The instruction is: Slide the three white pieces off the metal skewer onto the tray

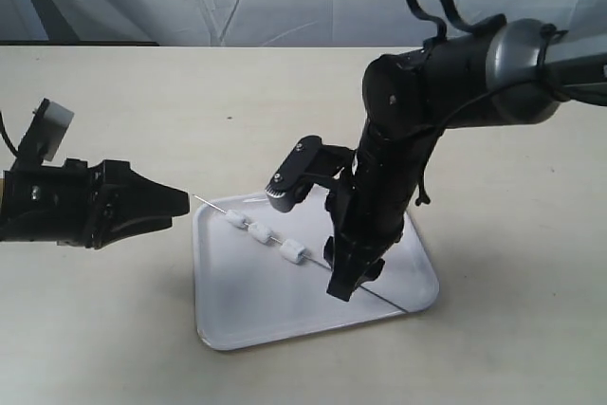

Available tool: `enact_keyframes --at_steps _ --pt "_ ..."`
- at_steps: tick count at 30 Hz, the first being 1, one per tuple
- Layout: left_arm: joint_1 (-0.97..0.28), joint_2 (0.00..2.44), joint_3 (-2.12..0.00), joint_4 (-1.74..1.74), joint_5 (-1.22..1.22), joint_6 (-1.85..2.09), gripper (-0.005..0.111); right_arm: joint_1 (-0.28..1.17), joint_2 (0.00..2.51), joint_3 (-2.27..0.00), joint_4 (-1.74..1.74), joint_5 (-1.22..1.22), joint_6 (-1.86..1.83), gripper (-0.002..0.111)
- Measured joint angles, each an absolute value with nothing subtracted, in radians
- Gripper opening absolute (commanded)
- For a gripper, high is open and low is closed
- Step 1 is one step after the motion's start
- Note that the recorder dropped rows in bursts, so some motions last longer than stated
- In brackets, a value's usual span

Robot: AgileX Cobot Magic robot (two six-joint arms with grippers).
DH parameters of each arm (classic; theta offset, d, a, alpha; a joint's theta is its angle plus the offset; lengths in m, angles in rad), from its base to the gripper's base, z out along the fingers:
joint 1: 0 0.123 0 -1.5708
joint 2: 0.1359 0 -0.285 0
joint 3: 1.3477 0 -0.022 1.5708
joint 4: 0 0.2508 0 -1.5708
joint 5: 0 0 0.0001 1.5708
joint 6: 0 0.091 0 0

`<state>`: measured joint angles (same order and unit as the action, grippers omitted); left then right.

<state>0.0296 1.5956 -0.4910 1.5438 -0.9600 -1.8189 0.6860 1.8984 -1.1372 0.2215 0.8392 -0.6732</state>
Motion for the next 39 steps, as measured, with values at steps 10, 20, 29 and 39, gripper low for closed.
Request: enact_keyframes --at_steps 10,20,29,39 --pt "0.03 1.602 -0.491 1.544 -0.967 -1.819 0.044 0.7 1.945 -1.137 0.237 0.809 -0.671 0.048" --pt "0.03 1.602 -0.491 1.544 -0.967 -1.819 0.044 0.7 1.984 -1.139 0.243 0.808 -0.656 0.028" --pt "0.03 1.602 -0.491 1.544 -0.967 -1.819 0.044 0.7 1.986 -1.139 0.248 0.799 -0.655 0.011" --pt "0.03 1.602 -0.491 1.544 -0.967 -1.819 0.044 0.7 1.987 -1.139 0.252 0.785 -0.651 -0.001"
